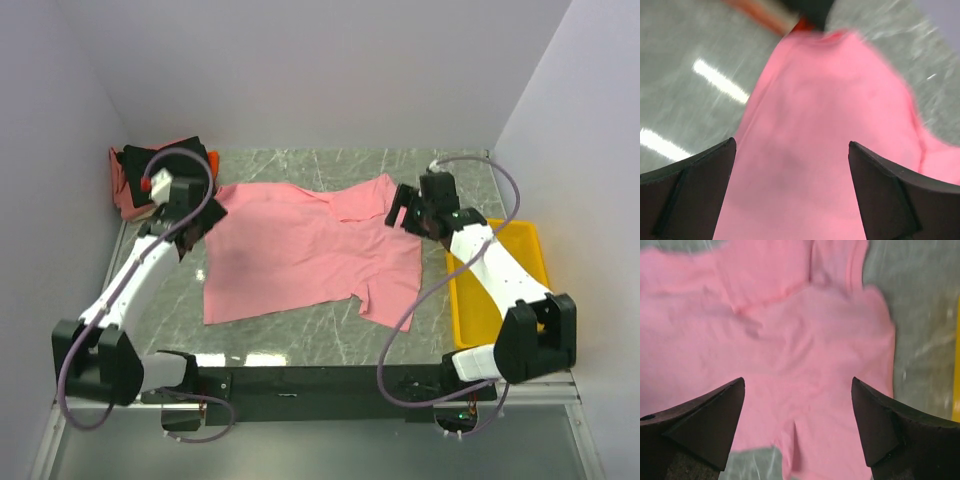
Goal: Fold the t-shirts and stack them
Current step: Flatten the tshirt out
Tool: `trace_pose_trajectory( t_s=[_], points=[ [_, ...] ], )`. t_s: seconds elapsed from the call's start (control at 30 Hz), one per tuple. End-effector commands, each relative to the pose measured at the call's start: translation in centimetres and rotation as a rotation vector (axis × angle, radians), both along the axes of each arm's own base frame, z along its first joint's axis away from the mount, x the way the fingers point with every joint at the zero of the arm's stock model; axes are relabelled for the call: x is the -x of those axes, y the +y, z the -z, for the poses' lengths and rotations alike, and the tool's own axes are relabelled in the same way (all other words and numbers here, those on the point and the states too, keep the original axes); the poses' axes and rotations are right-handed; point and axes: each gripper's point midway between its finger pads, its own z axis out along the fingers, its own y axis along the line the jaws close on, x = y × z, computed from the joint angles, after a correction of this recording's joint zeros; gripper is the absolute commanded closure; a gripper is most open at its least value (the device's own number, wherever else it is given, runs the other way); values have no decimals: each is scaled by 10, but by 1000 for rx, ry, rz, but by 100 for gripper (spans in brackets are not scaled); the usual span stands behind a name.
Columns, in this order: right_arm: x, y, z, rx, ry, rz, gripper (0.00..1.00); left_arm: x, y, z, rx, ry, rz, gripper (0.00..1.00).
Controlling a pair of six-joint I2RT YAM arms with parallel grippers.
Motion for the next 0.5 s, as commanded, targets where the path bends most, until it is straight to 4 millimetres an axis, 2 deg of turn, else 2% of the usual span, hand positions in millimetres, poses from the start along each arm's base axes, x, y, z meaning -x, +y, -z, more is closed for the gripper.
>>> trace_pose_trajectory(
  t_s=[0.0, 0.03, 0.07, 0.1, 0.13, 0.2, 0.23, 0.27, 0.33, 0.37, 0.47],
  points=[
    [35, -3, 12, -20, 30, 60, 7, 79, 1, 65, 124, 213, -133, 1],
    [47, -3, 22, -23, 58, 60, 6, 92, -1, 61, 171, 189, -151, 1],
    [55, -4, 18, -39, 48, 65, 6, 118, -1, 82, 182, 269, -163, 1],
    [61, -2, 21, -61, 51, 72, 6, 131, -1, 86, 201, 290, -179, 1],
    [71, -3, 35, -65, 74, 67, 5, 143, -2, 86, 228, 286, -188, 1],
    [76, -3, 36, -90, 46, 84, 5, 178, -1, 109, 245, 386, -218, 1],
    [82, -4, 45, -89, 61, 86, 5, 186, -3, 111, 275, 380, -226, 1],
    [84, -5, 44, -94, 51, 89, 5, 197, -10, 121, 301, 411, -218, 1],
    [88, -5, 48, -96, 52, 87, 5, 196, -34, 120, 412, 384, -142, 1],
    [87, -6, 47, -97, 45, 92, 4, 202, -37, 129, 432, 402, -136, 1],
    [86, -7, 48, -93, 44, 97, 4, 225, -28, 144, 422, 478, -239, 1]
  ],
)
